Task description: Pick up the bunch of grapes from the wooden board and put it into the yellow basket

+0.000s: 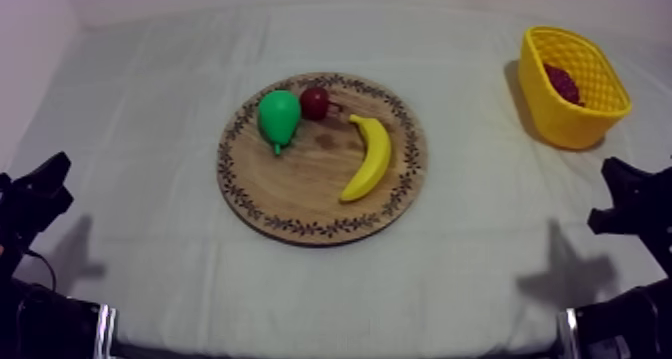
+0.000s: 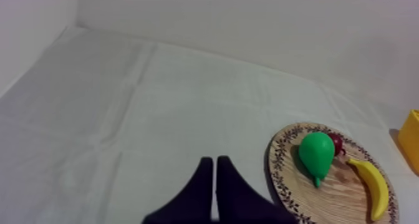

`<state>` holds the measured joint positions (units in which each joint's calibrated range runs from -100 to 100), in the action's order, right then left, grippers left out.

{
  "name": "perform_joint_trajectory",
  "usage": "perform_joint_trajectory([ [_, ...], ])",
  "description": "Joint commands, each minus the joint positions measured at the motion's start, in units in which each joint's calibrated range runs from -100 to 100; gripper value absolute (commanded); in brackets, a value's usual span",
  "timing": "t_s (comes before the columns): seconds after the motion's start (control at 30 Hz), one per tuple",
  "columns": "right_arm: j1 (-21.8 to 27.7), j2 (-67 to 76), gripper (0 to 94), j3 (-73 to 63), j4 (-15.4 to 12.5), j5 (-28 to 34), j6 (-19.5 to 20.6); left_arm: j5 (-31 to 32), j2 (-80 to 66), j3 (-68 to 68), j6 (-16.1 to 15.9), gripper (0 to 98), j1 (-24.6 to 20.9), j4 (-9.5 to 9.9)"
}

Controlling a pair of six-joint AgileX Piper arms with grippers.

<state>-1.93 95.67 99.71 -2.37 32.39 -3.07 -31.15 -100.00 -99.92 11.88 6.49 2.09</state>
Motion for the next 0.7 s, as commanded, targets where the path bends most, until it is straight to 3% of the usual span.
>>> perform_joint_trajectory([
  [0.0,-0.2,0.1,1.5,0.1,0.4,0.9,0.4,0.0,0.0,0.0,0.0,0.1,0.0,0.04],
  [0.33,-0.4,0.1,0.7,0.1,0.9,1.9,-8.2,0.0,0.0,0.0,0.0,0.1,0.0,0.04],
  [0.67,-0.4,0.1,0.6,0.1,0.9,1.9,-9.1,0.0,0.0,0.0,0.0,0.1,0.0,0.04],
])
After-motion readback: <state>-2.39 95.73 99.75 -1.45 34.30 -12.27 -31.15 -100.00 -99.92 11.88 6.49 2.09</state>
